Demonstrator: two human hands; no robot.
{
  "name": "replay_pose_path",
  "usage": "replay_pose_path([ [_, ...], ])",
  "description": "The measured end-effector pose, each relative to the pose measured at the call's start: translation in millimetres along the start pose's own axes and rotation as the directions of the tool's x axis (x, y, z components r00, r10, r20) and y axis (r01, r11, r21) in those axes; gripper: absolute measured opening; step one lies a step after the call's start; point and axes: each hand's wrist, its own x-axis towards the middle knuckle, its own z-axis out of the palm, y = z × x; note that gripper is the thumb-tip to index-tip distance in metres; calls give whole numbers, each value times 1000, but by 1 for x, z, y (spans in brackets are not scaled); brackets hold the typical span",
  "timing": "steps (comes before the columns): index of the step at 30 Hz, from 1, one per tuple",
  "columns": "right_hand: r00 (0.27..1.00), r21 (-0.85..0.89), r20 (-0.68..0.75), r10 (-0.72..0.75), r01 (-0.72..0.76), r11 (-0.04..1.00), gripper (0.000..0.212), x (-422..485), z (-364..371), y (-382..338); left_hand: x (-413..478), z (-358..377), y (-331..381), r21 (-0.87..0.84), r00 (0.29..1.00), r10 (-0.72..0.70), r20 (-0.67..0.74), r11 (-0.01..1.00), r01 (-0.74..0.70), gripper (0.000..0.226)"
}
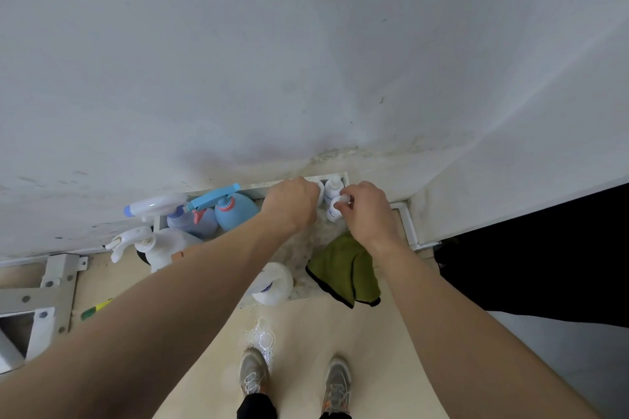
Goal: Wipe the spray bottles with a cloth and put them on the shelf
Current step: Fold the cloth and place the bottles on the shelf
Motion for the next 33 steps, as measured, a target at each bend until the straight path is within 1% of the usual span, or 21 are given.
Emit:
replay_pose_path([
  [4,1000,25,-7,2,-1,1000,14,2,-1,0,8,10,4,-30,998,-28,-50,999,26,12],
  [9,1000,47,4,13,-13,999,14,0,-1,-4,11,8,6,-97,998,-25,-59,995,19,10],
  [15,999,48,26,32,-33,998,10,0,-1,-7,10,6,12,-105,996,-32,-79,994,24,8],
  [17,998,66,24,54,-55,996,11,-1,2,-6,10,4,13,-122,996,-40,-80,992,30,7],
  [19,995,96,10,102,-103,990,9,-4,4,-4,9,3,12,-180,997,-53,-60,983,42,5],
  [21,989,134,4,148,-147,980,22,-13,1,-3,6,1,10,-248,997,-67,-45,967,54,6],
  [22,986,154,5,167,-165,974,24,-20,0,-3,3,1,9,-277,996,-76,-37,959,63,8],
  [24,980,182,-3,198,-194,964,20,-35,1,-5,-6,-1,6,-312,995,-93,-24,947,80,10],
  [26,979,232,-10,205,-197,952,15,-52,5,-11,-16,-4,0,-306,993,-111,-30,947,96,12],
  [28,988,285,1,152,-146,947,13,-69,7,-24,-28,-10,-8,-299,991,-125,-48,948,105,18],
  [30,998,323,50,49,-63,944,16,-83,6,-44,-45,-21,-19,-317,990,-128,-58,943,103,21],
  [32,982,348,162,-94,33,937,31,-94,5,-68,-66,-31,-32,-347,989,-137,-50,931,112,21],
  [33,959,330,219,-178,99,939,38,-98,4,-80,-76,-36,-40,-359,987,-149,-54,925,120,22],
])
